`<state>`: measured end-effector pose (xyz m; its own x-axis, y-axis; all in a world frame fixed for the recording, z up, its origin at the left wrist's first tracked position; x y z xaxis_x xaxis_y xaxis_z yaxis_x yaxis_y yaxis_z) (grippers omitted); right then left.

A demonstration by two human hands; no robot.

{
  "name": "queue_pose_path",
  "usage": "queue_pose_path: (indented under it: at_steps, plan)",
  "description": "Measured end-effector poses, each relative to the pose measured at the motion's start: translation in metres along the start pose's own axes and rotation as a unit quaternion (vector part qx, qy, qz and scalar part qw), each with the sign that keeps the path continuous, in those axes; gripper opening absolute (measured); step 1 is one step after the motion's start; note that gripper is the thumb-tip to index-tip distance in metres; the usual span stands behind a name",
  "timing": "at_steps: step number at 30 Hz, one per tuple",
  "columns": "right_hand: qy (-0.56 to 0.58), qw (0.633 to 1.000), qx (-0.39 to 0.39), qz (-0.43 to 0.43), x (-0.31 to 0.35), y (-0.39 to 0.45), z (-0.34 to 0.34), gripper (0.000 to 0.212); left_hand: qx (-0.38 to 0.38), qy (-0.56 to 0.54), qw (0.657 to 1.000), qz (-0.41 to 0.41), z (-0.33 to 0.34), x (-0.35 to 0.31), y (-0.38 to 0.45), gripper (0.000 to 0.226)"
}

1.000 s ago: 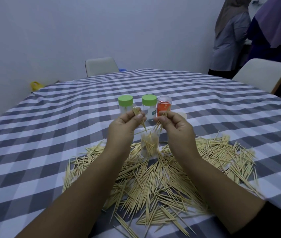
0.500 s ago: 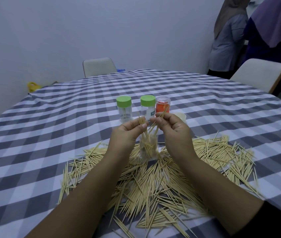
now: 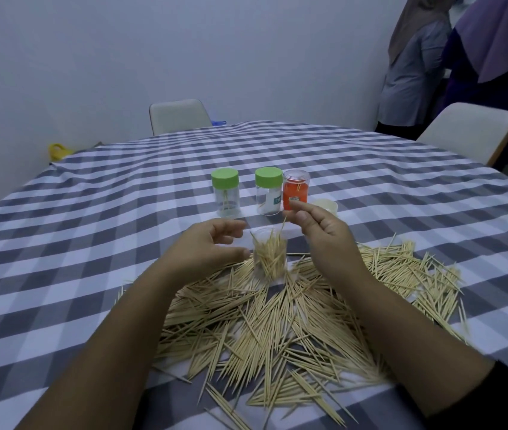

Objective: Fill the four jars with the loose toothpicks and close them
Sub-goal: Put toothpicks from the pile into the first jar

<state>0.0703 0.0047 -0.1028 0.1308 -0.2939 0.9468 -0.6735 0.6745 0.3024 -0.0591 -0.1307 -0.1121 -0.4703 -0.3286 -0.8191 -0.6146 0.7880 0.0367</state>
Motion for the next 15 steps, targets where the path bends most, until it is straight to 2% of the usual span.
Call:
queue_pose_path:
  at_steps: [2, 4, 6, 9, 13, 15]
  plan:
    - [-0.039, 0.999, -0.022, -0.005, 0.002, 0.001, -0.013, 0.027, 0.001, 0.044, 0.999, -0.005, -0.002, 0.004, 0.001, 0.046]
    - [-0.155, 0.988, -0.005, -0.007, 0.003, 0.004, -0.020, 0.030, -0.009, 0.126, 0.992, -0.015, -0.003, 0.009, 0.002, 0.043]
    - [-0.298, 0.950, 0.084, 0.026, -0.009, 0.005, -0.016, 0.037, -0.024, 0.234, 0.972, -0.019, -0.002, 0.011, 0.002, 0.044]
    - [-0.427, 0.875, 0.218, 0.066, -0.028, -0.004, -0.001, 0.053, 0.002, 0.296, 0.955, -0.022, 0.010, 0.012, 0.001, 0.047]
    - [-0.514, 0.809, 0.282, 0.053, -0.035, -0.015, 0.009, 0.065, 0.034, 0.353, 0.935, -0.020, 0.020, 0.010, 0.001, 0.049]
    - [-0.538, 0.791, 0.287, 0.043, -0.035, -0.015, 0.010, 0.066, 0.037, 0.379, 0.925, -0.015, 0.021, 0.008, -0.001, 0.051]
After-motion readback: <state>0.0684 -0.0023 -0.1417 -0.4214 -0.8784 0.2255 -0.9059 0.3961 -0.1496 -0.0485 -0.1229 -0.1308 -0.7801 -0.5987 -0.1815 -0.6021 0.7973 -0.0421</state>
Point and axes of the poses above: each hand's wrist, its own y-axis towards the middle knuckle, its own z-axis out of the palm, x = y × z, the point moved 9 cm from there along y, towards the middle knuckle, and after that the axes turned 2 degrees about y, right-handed, at the moved point
